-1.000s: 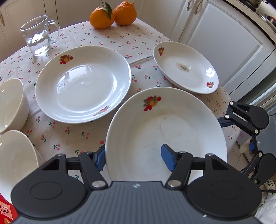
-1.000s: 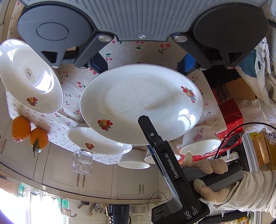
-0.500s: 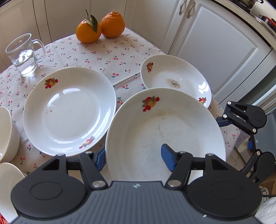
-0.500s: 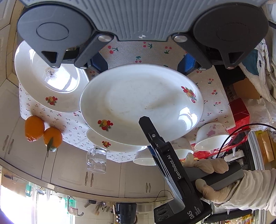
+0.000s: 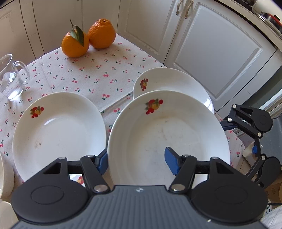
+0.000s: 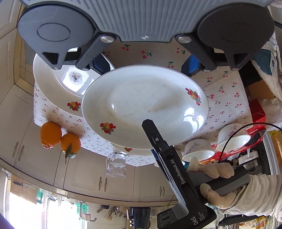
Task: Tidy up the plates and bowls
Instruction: 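Carry the plate over another white plate and lower it on top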
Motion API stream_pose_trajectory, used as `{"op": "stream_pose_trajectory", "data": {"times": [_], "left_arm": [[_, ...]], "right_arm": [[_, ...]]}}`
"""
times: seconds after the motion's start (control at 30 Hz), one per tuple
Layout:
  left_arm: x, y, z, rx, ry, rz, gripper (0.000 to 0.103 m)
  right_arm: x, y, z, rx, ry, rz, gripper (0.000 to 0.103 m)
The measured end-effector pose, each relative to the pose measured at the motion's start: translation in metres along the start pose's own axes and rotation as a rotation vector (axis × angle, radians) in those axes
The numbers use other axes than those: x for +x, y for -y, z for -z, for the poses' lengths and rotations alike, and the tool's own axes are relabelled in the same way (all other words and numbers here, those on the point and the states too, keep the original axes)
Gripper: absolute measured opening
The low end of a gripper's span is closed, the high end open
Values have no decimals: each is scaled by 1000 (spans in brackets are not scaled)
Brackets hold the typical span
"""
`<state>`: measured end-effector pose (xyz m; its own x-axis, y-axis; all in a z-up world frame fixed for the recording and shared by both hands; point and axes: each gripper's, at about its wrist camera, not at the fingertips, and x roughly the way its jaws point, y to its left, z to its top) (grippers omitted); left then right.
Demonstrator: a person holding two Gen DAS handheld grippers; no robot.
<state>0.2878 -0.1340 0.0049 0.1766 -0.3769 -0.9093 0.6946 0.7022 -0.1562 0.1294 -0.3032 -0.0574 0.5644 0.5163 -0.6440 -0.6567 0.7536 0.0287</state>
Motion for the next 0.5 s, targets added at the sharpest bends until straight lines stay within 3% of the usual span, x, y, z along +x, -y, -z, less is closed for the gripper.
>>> {"op": "stream_pose_trajectory", "data": {"times": [0.5], "left_arm": [[41, 29, -56, 103, -6, 41, 64]], "right_arm": [[-20, 42, 18, 74, 8, 99, 90]]}}
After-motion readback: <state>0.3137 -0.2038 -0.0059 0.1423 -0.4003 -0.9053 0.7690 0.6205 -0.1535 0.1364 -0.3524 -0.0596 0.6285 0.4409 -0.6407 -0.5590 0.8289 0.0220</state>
